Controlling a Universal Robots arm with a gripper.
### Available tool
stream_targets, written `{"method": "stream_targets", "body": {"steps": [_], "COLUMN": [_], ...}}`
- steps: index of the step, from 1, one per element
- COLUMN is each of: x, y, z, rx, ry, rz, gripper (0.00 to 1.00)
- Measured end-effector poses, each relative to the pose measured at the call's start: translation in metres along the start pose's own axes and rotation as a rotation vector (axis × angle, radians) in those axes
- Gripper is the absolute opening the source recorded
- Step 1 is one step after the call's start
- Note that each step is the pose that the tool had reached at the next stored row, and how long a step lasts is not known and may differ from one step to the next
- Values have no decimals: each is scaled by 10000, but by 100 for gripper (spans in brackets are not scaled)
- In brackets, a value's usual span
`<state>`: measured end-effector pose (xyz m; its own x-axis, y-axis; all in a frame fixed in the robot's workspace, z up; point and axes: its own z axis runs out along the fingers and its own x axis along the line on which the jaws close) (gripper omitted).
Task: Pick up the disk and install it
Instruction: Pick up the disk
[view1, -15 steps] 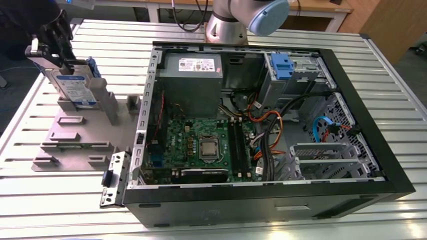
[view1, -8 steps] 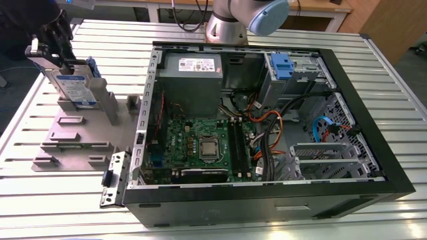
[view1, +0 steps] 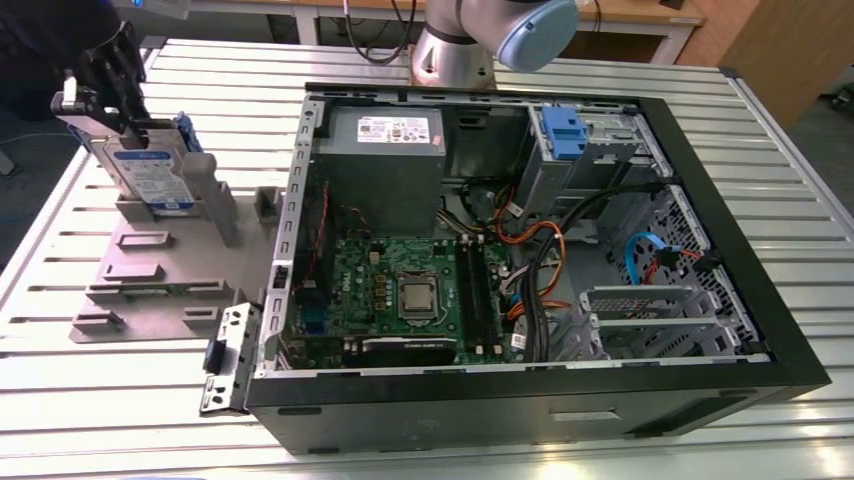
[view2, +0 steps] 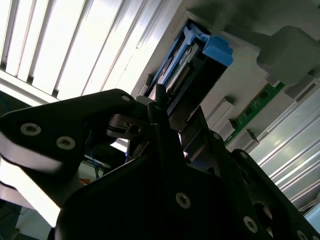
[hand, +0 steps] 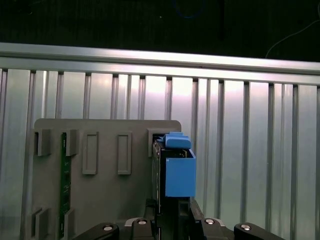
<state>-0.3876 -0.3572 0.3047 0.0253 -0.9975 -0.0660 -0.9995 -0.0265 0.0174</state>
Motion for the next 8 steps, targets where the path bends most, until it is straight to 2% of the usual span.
{"method": "stream_targets", "body": {"steps": [8], "x": [0], "y": [0], "z": [0], "rx": [-1], "ry": [9], "rz": [0], "gripper": [35]}}
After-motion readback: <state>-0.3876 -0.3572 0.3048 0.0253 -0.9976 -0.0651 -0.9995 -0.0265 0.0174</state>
